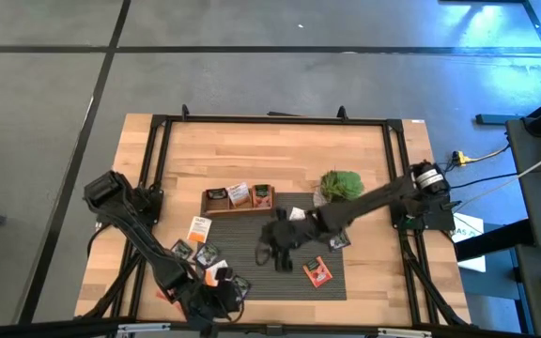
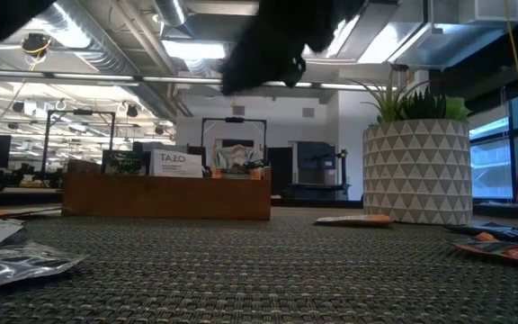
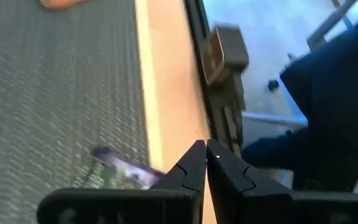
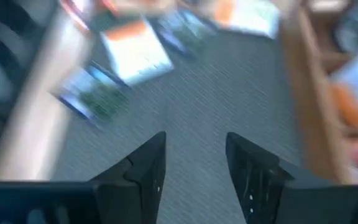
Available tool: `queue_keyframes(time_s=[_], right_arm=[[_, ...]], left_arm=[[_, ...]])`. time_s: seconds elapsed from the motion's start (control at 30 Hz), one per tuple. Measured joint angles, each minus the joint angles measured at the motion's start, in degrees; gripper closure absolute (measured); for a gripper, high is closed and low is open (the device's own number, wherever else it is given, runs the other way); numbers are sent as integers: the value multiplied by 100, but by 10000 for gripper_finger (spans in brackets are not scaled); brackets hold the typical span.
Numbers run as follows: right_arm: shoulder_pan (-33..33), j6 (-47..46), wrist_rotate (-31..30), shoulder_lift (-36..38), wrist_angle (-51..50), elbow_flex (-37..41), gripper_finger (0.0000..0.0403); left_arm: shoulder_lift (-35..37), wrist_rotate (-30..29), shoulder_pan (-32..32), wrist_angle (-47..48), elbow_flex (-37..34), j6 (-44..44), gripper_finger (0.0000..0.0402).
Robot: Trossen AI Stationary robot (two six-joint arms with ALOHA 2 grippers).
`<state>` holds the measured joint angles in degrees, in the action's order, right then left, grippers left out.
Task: Pick & Place Tea
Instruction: Put the violet tea bag to the left section of the wooden organizer
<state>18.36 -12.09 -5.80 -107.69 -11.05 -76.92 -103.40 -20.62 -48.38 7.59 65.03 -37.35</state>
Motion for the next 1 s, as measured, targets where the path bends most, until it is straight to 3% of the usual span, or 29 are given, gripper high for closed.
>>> queue_keyframes(time_s=[0.1,0.27,0.73,1.0], right_arm=[[315,-520,-7,-92,1024,319,234],[683,-589,-2,-362,2354,603,234],[679,-1857,180,-1199,2399,277,232],[613,-2298,746,-1740,2418,-144,187]], left_arm=[[-201,246,0,-5,0,-328,393],[-404,410,-6,193,-1,-915,391],[-992,516,-33,306,14,-1591,393],[-840,382,-109,310,-6,-1531,390]])
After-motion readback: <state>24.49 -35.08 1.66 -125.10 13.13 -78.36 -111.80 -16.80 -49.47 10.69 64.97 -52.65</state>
